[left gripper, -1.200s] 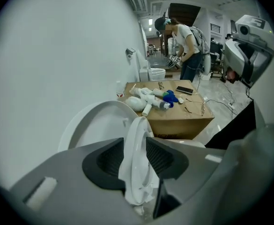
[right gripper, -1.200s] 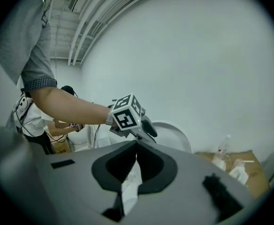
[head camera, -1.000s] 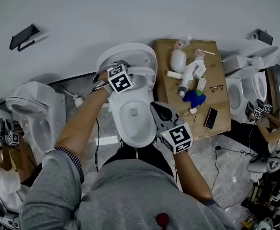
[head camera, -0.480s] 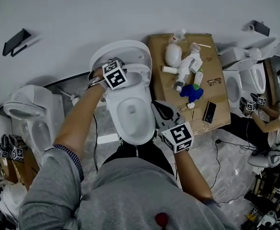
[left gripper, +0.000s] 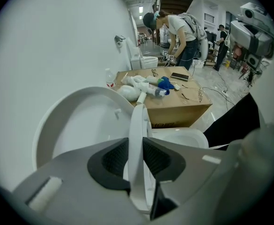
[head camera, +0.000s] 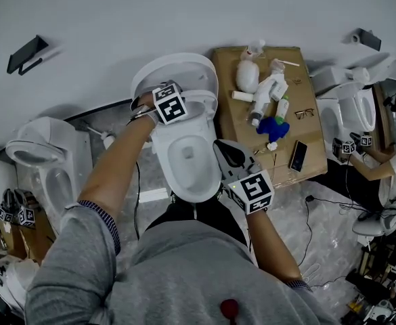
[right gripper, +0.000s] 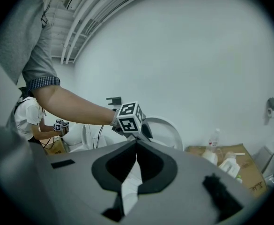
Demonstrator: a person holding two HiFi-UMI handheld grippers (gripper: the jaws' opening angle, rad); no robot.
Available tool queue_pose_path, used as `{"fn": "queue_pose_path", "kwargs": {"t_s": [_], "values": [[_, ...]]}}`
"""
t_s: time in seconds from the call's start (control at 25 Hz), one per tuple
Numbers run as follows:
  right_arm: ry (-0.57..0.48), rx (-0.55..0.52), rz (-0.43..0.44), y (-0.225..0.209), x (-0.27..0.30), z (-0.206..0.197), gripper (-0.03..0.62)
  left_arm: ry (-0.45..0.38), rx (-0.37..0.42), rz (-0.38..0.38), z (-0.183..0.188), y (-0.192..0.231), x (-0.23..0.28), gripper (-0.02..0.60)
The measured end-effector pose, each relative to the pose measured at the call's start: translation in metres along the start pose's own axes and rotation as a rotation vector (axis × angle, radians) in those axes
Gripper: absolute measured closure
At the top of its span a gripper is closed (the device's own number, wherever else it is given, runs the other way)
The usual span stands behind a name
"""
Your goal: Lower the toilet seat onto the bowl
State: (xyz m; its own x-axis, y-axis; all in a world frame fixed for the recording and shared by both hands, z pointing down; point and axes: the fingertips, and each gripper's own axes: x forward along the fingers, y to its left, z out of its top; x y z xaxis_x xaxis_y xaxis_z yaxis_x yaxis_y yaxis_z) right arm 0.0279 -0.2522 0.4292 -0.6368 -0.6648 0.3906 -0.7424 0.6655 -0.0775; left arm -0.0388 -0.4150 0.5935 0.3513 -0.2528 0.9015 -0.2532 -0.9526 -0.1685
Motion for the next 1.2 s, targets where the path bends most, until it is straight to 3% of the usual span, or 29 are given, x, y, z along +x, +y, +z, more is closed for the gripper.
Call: {"fn": "queue_pose_path", "kwargs": {"t_s": [1.2], "values": [[0.003,0.030,-0.095,0.055,-0.028,-0.016,0.580,-0.055,0.043,-0.077,0.006,-0.107,-0.012,0.472]]}}
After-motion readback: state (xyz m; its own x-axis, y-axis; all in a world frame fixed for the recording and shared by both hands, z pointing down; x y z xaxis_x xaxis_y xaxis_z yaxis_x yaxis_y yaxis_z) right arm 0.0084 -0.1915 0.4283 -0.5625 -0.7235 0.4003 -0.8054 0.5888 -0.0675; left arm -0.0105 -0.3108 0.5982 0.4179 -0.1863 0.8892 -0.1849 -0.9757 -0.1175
